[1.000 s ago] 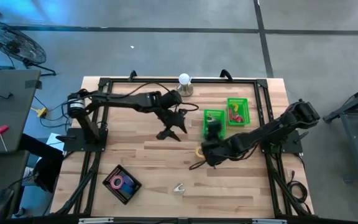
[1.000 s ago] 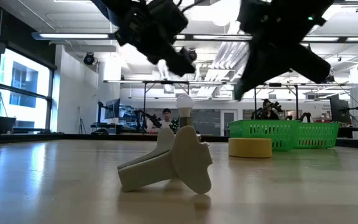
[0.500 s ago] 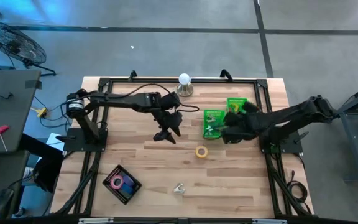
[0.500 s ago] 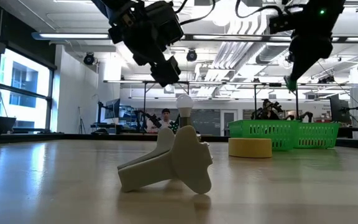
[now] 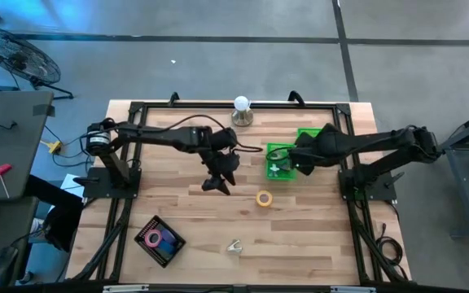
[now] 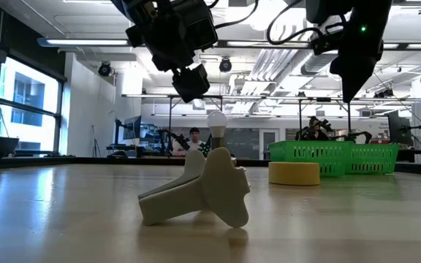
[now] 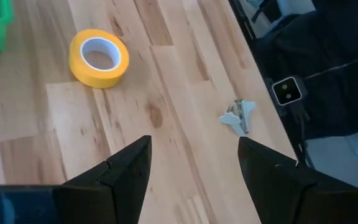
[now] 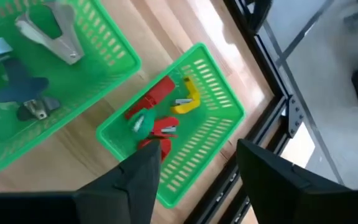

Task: Pick and place Stapler, Stapler remover, tape
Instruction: Put the yellow tape into the black basket

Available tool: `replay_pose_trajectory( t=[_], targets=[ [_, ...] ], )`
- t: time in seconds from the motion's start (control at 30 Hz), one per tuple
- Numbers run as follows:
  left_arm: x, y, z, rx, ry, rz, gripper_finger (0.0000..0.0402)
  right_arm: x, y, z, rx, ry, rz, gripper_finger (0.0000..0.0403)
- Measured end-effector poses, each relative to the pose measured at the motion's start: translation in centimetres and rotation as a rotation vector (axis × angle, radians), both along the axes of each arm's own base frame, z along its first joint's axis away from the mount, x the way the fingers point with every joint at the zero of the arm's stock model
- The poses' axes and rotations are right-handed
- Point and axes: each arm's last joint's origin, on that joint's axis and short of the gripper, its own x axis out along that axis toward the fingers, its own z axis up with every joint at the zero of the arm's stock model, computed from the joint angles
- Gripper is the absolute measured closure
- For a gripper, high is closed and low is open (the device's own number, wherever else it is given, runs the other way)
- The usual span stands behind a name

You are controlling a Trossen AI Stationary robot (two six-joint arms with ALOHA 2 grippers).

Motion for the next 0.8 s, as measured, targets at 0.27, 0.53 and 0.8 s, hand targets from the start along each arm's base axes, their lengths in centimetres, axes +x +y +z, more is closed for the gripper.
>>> replay_pose_trajectory(
  t=[0.27,0.53,0.8],
  targets=[
    [0.1,-1.5,-0.1,-0.005,0.024,-0.01,0.0167,0.1,-0.1,0.0,0.019,-0.007,-0.008,0.0203],
    [1.5,-2.4,1.0,0.031,-0.151,-0.011,0.0167,2.4,2.5,-0.3,0.282,-0.117,0.323,0.0205],
    [1.6,-2.4,1.1,-0.04,-0.097,0.061,0.0167,4.9,8.8,0.7,0.522,-0.342,0.925,0.0208]
  ],
)
